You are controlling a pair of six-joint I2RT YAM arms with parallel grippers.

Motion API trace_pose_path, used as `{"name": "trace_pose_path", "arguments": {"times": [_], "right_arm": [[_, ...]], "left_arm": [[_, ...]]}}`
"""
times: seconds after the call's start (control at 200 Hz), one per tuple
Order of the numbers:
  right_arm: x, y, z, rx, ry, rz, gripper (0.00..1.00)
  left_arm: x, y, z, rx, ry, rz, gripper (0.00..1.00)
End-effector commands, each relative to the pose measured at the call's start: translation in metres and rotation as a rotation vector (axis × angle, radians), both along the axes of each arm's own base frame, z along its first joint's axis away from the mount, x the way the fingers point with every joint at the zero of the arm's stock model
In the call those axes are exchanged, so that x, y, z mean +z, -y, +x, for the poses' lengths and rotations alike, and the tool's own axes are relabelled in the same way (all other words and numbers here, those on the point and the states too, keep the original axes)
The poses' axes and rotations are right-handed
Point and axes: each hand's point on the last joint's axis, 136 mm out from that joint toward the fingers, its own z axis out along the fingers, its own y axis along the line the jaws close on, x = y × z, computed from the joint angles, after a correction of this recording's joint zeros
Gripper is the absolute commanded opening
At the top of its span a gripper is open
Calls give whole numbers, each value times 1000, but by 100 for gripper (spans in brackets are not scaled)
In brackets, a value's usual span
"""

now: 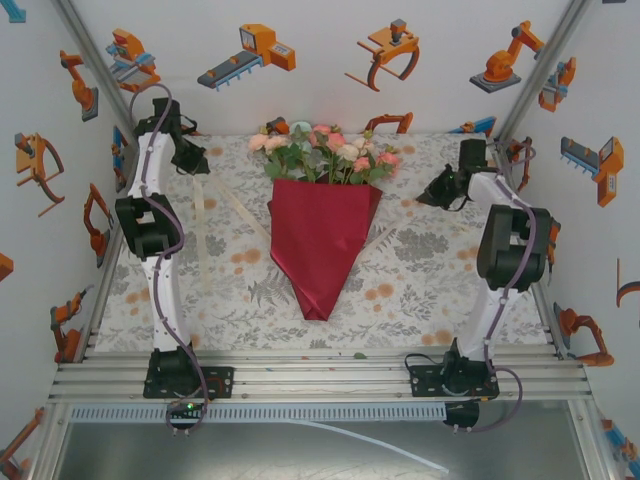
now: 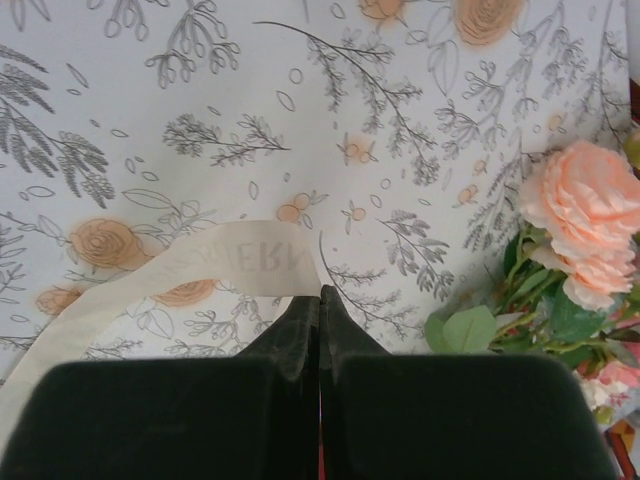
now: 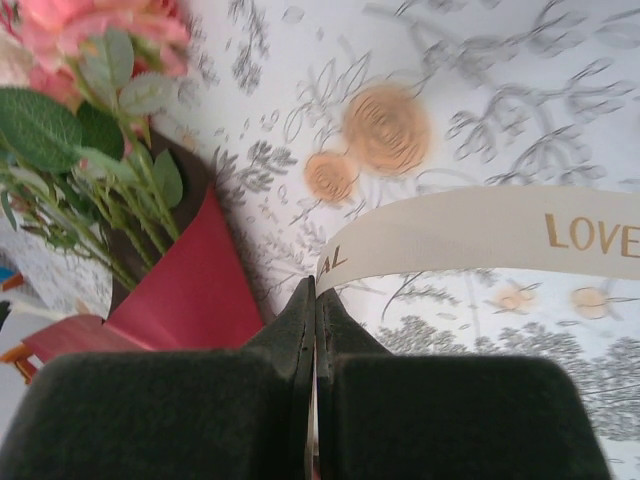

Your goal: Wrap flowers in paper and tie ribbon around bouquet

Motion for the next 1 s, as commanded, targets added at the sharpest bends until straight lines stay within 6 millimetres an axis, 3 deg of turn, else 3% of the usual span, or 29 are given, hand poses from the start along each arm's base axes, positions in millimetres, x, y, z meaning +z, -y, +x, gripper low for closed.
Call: {"name": "trace_pose_path", "arguments": {"times": [0.0, 0.115, 0.235, 0.511, 0.711, 0.916, 0.991], "right_arm": [[27, 21, 25, -36, 80, -44, 0], [28, 16, 43, -36, 89, -4, 0], [32, 13, 44, -27, 92, 13, 0], [14, -3, -20, 2, 29, 24, 0], [32, -6, -52, 20, 48, -5, 0], [66, -21, -64, 108, 89, -70, 0], [76, -29, -69, 139, 98, -87, 0]], "left_arm": [[38, -2, 12, -26, 108, -22, 0], [42, -4, 20, -16, 132, -54, 0], [42, 0, 17, -22, 124, -75, 0], [39, 15, -23, -56, 69, -76, 0], [54, 7, -83, -42, 72, -52, 0], [48, -26, -187, 62, -31, 27, 0], [46, -32, -216, 77, -54, 46, 0]]}}
